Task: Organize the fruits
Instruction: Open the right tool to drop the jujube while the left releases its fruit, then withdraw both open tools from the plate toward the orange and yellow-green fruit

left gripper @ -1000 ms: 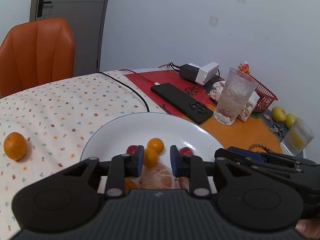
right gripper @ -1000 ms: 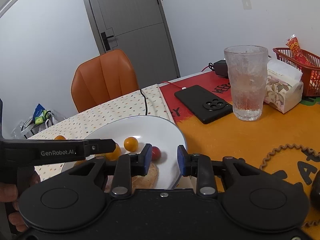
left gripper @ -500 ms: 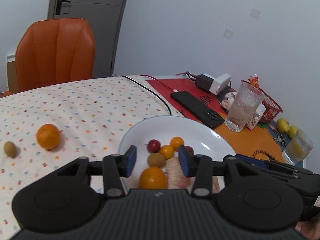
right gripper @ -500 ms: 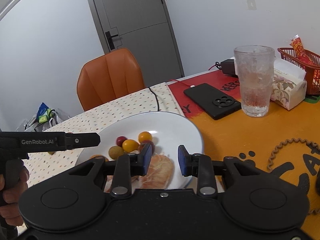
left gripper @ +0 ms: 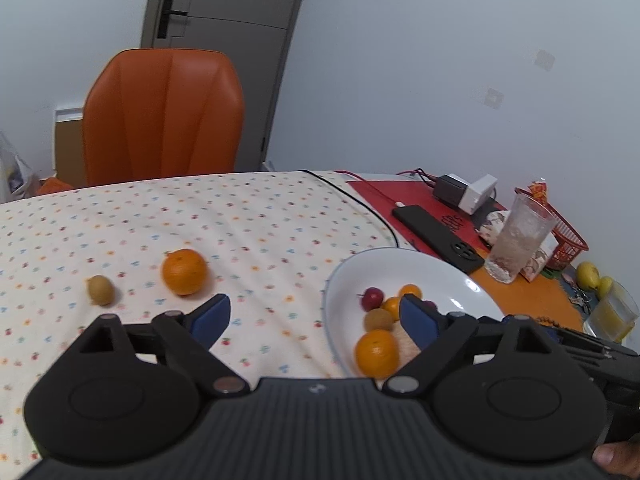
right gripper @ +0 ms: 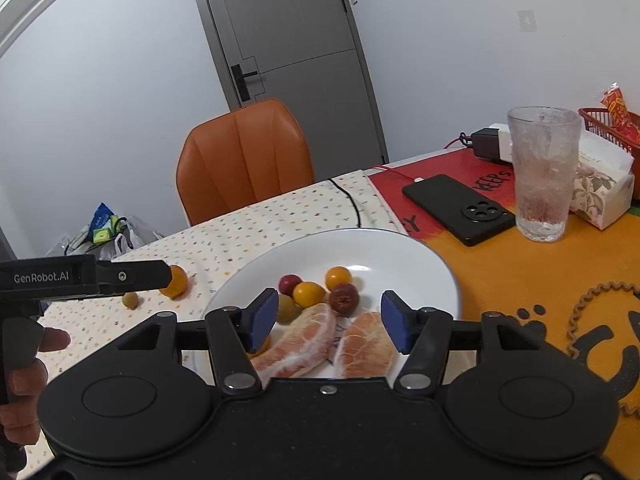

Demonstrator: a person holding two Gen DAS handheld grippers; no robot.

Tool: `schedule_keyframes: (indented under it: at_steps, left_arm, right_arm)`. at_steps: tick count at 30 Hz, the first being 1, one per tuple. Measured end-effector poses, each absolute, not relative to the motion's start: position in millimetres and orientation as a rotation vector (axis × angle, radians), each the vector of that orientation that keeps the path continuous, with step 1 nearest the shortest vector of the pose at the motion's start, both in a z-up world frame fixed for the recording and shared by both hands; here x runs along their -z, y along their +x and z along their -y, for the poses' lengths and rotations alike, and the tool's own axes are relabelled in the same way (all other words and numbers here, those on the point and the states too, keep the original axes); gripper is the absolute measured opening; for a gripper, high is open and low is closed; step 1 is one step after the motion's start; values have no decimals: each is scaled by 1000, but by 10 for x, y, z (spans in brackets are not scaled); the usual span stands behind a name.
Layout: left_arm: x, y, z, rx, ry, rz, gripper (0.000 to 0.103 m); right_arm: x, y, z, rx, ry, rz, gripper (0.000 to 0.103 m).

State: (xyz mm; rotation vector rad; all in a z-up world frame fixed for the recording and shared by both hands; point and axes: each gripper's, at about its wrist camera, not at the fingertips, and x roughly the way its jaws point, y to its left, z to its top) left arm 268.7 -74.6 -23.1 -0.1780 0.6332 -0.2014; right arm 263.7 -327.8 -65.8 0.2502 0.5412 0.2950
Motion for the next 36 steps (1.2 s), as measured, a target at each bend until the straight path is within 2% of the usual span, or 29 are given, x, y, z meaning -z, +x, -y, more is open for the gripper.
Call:
schedule_keyframes:
  at_steps: [13, 20, 24, 36]
  left_arm:
    - [205, 2484, 378, 128, -182, -614, 90]
    - [164, 2393, 147, 81, -189, -595, 90]
    - [141, 2346, -6, 45, -200, -586, 90]
    - [216, 2334, -359, -4, -227, -591, 89]
  right_arm:
    - [588, 2628, 2962, -361, 231, -529, 63]
    - [556, 2628, 2778, -400, 232, -521, 75]
    - [540, 2629, 2664, -430, 229, -521, 78]
    - [552, 2734, 2264, -507, 201, -542, 77]
